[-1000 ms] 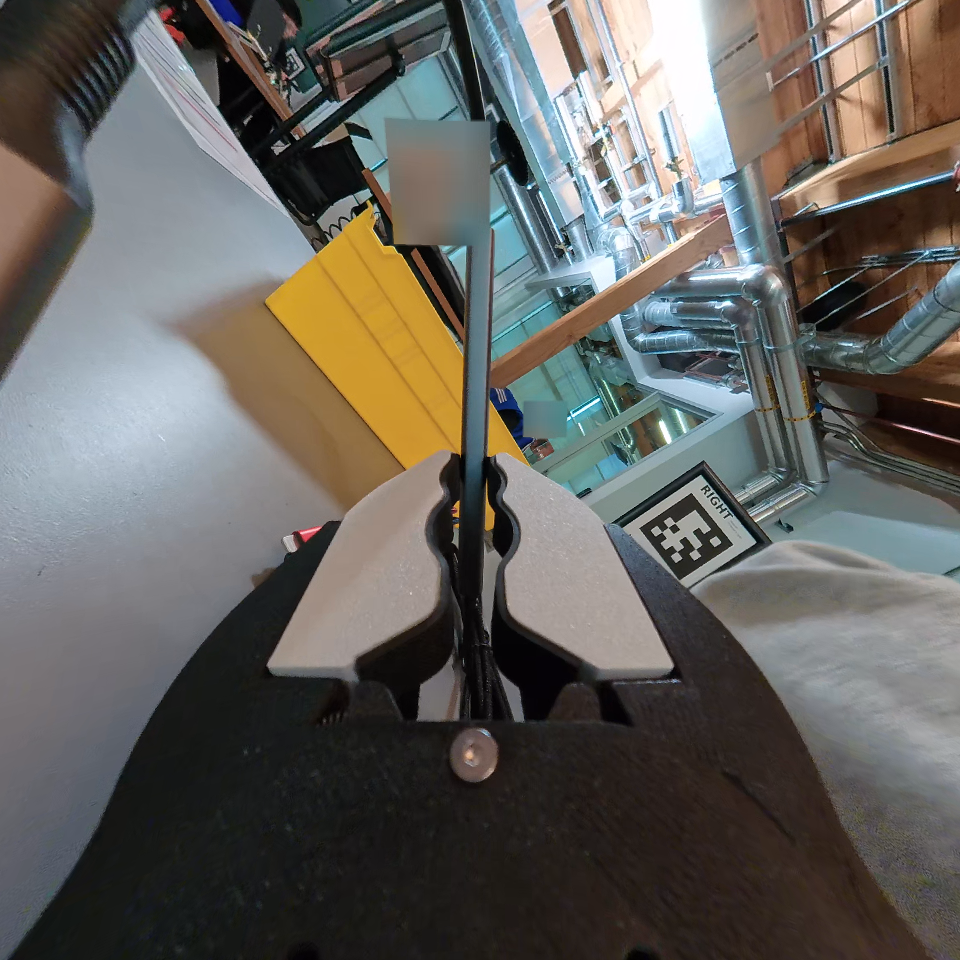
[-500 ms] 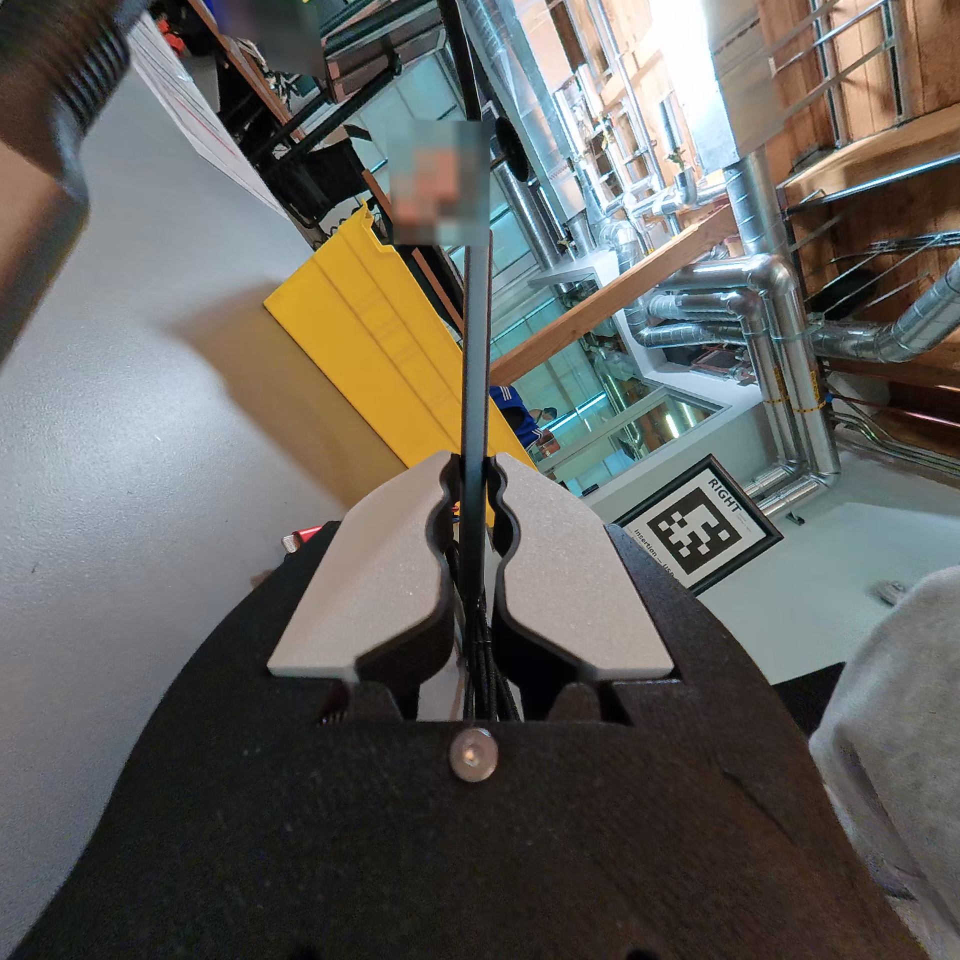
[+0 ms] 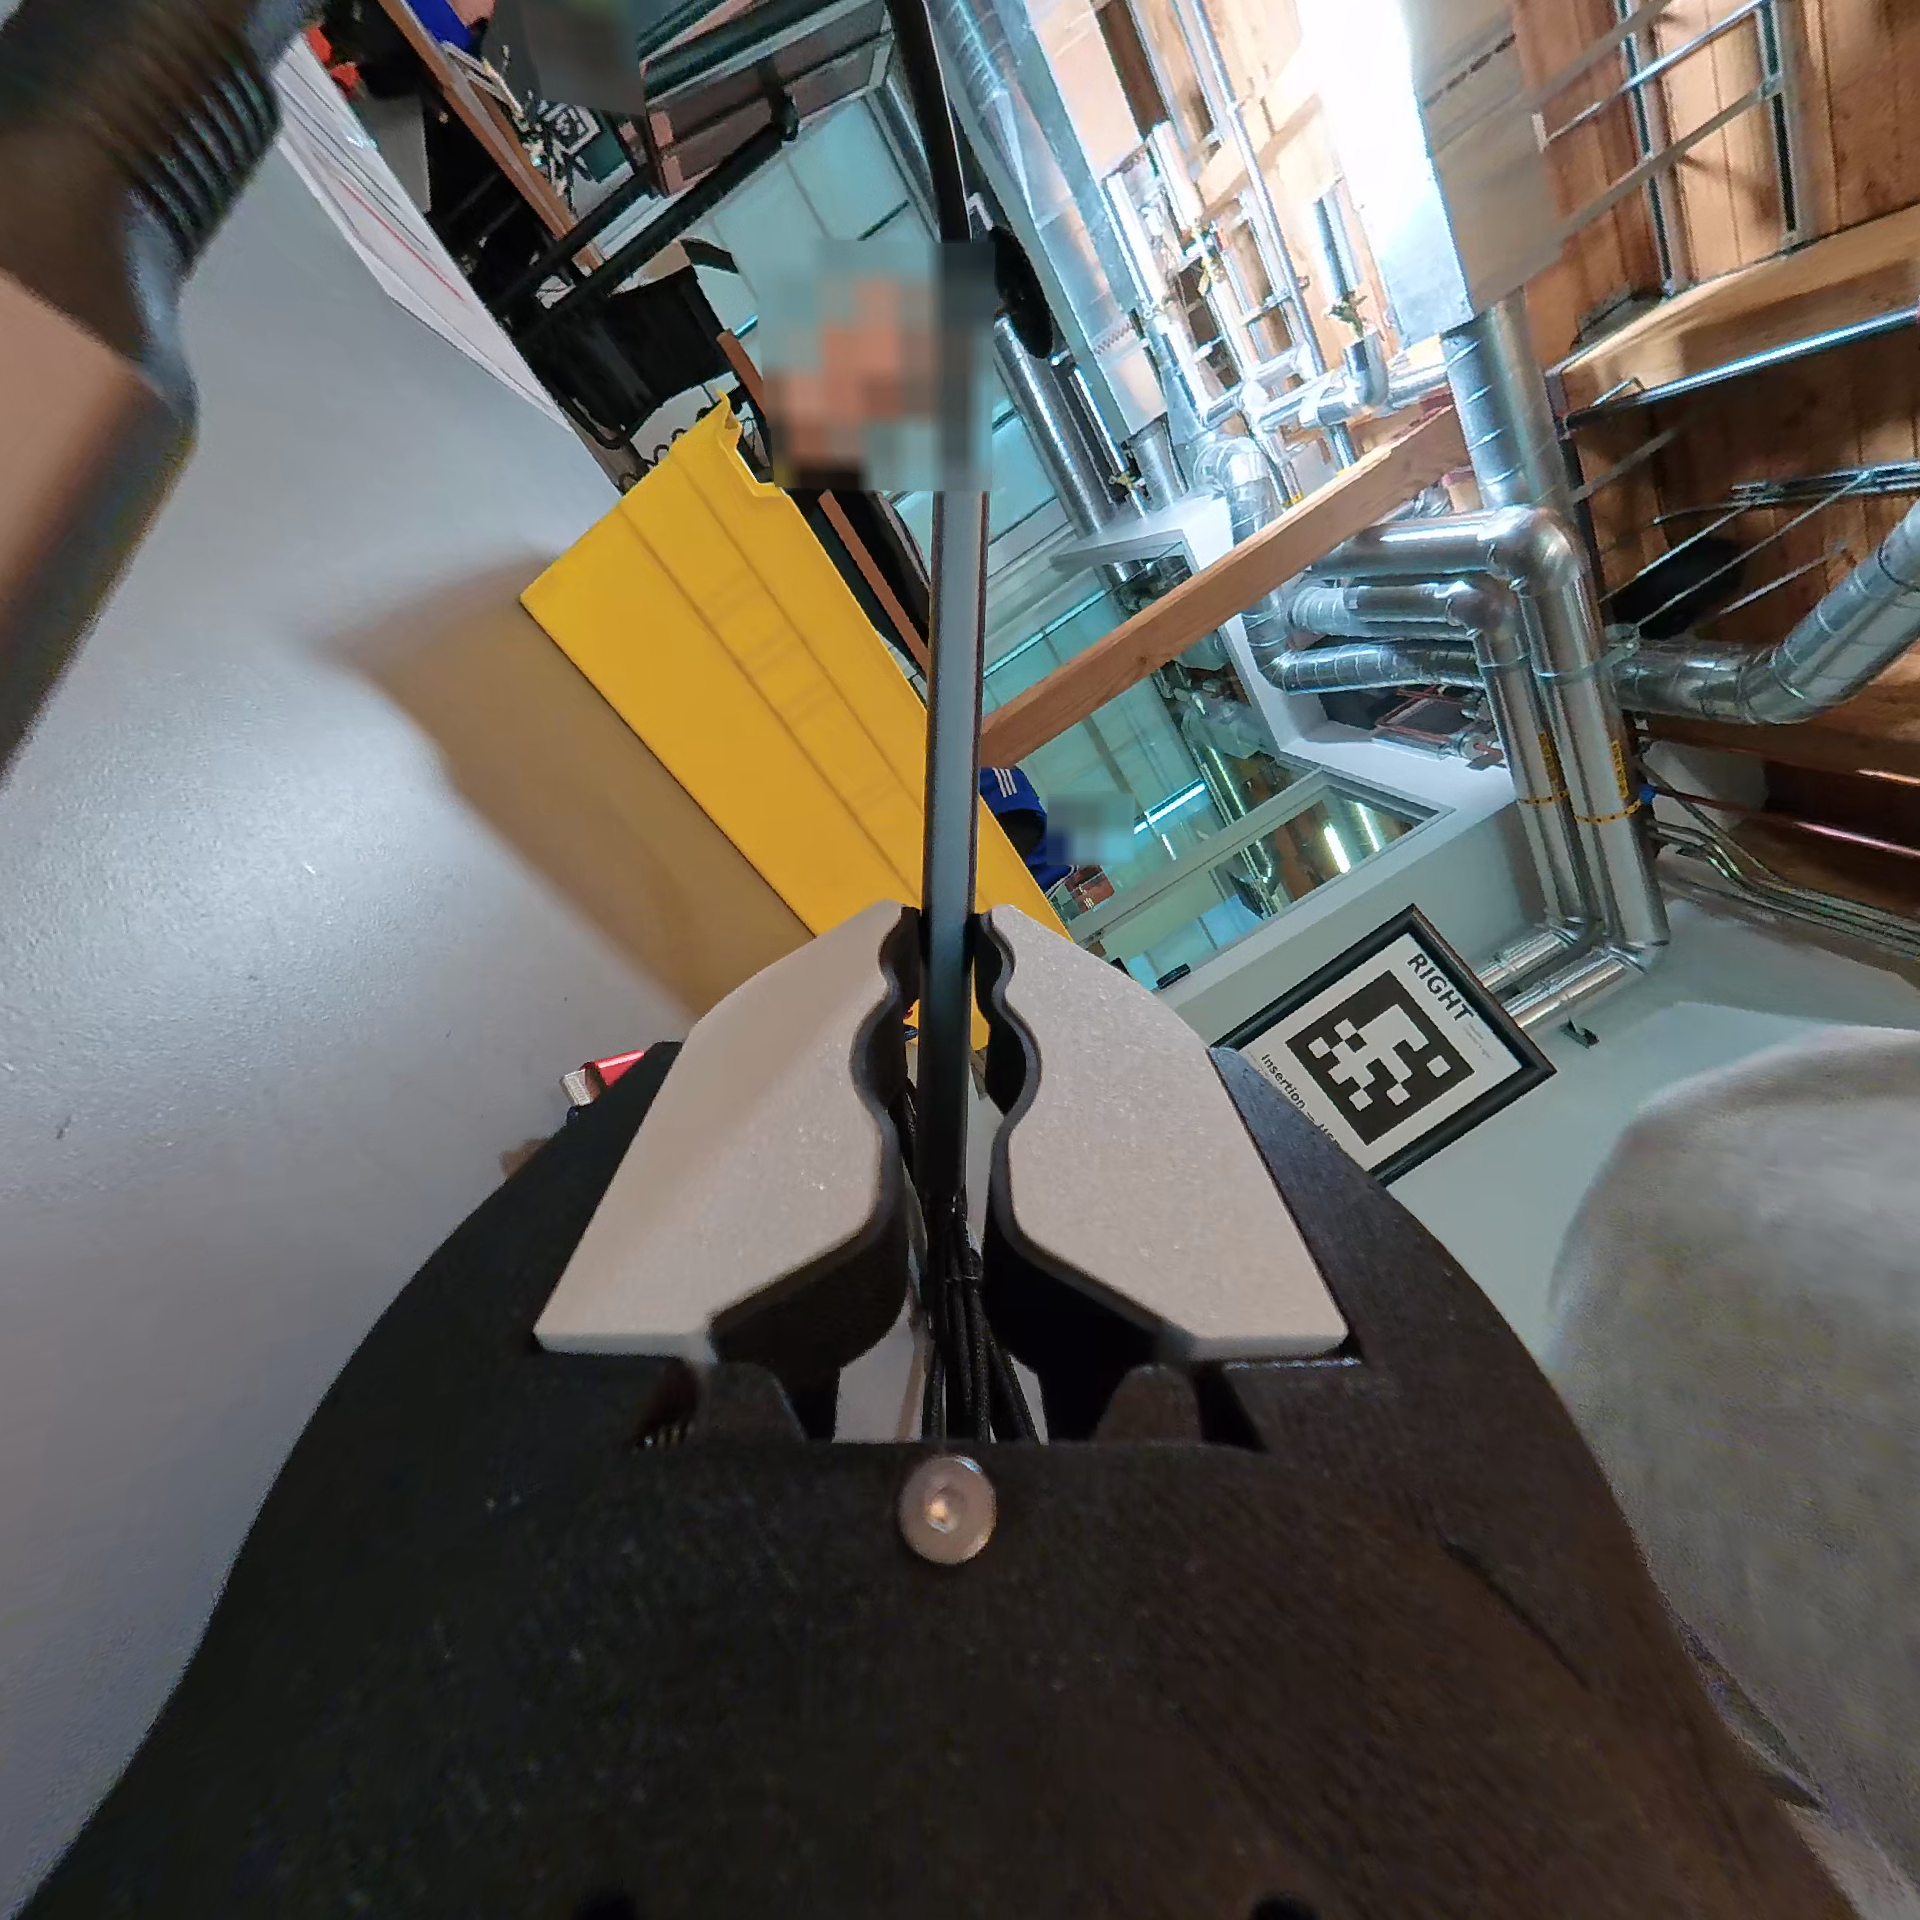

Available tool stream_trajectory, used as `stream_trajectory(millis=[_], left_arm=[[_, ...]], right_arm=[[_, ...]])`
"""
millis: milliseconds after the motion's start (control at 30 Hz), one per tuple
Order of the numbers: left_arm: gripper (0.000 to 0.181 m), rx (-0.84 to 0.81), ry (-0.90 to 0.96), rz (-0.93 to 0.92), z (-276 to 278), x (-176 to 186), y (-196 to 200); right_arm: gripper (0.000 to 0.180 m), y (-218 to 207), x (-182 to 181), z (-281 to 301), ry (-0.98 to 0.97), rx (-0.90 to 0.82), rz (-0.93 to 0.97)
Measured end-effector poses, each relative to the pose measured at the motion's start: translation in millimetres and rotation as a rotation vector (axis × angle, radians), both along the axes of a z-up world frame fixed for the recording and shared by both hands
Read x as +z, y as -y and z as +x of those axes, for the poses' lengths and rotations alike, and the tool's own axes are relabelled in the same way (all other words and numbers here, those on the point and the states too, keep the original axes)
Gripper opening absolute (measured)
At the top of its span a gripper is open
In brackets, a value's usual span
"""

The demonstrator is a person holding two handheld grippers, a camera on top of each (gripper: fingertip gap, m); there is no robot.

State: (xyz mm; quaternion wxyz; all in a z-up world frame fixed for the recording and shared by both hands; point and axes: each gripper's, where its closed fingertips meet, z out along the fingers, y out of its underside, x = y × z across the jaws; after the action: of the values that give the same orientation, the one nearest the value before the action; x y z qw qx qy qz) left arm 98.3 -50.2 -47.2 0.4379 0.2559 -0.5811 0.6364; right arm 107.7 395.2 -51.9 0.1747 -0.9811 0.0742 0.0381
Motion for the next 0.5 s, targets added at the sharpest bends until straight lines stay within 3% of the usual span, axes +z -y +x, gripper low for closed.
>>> stream_trajectory(millis=[233,367,500], left_arm=[[0.009,0.005,0.002,0.003,0,0,0],[0.008,0.008,0.002,0.004,1,-1,0],[0.008,0.009,0.002,0.004,1,-1,0]], right_arm=[[0.016,50,116,-6,-0.119,-0.088,0.488],[0.016,118,157,-3,-0.108,-0.196,0.689],[0.016,205,170,-12,-0.058,-0.304,0.826]])
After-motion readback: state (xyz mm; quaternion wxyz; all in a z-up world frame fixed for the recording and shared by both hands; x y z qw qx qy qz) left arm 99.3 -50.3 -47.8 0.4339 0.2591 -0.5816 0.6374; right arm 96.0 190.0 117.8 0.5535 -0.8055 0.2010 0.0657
